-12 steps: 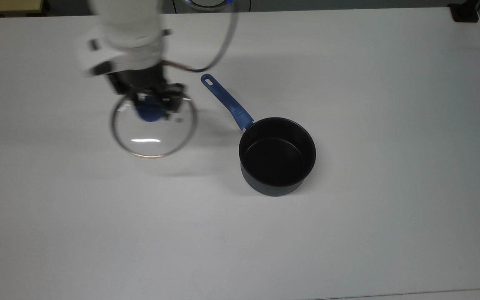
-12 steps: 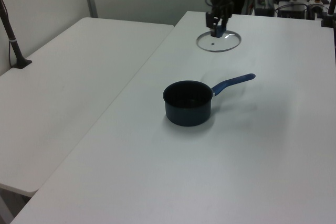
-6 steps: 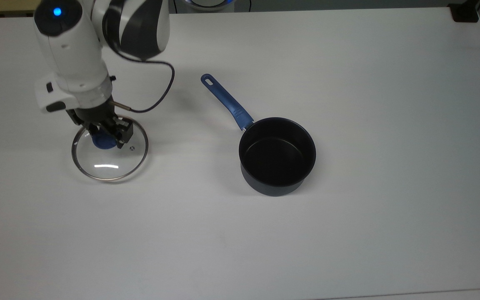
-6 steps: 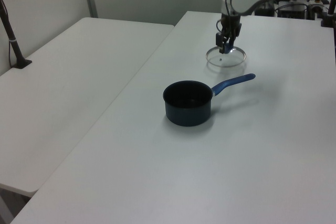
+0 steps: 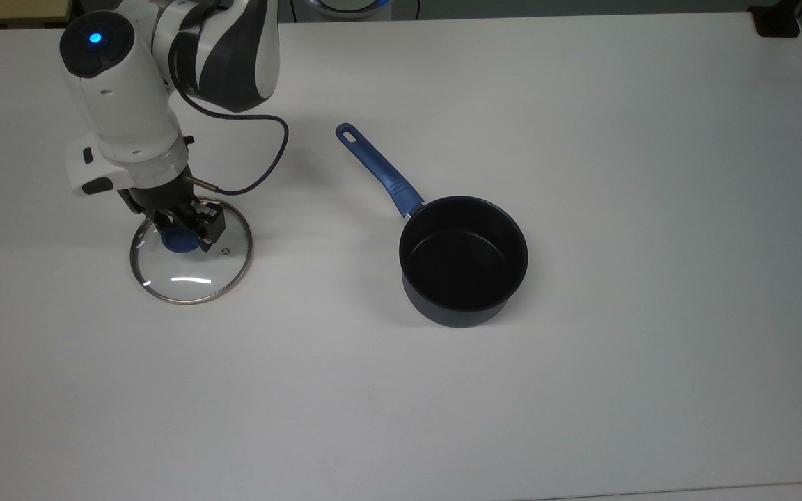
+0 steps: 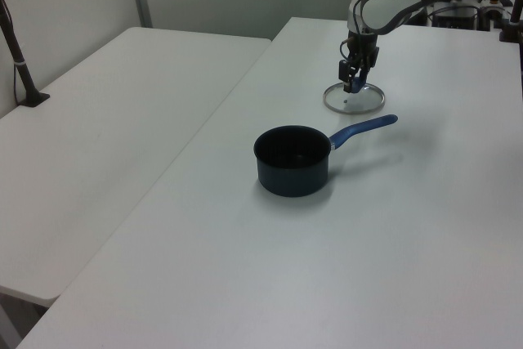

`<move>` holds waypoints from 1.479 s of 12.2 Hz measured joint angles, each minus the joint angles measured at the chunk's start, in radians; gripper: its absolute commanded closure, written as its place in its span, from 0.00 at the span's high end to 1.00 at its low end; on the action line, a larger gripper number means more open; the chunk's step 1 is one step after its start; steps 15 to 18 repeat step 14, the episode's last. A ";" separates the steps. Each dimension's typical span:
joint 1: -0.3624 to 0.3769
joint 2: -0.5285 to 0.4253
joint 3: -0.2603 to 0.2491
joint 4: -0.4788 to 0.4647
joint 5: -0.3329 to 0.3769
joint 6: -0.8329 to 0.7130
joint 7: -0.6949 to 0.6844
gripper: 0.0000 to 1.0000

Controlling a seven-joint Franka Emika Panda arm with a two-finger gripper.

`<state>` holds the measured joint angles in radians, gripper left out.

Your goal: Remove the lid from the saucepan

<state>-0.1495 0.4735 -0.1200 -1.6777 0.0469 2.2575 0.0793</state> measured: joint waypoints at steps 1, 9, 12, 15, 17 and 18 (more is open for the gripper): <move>-0.001 0.000 0.000 -0.001 0.000 0.000 0.000 1.00; 0.150 -0.314 0.010 0.042 -0.090 -0.438 0.019 1.00; 0.248 -0.445 0.011 0.031 -0.092 -0.579 0.026 1.00; 0.270 -0.466 0.008 0.020 -0.093 -0.585 0.027 1.00; 0.270 -0.466 0.008 0.020 -0.093 -0.585 0.027 1.00; 0.270 -0.466 0.008 0.020 -0.093 -0.585 0.027 1.00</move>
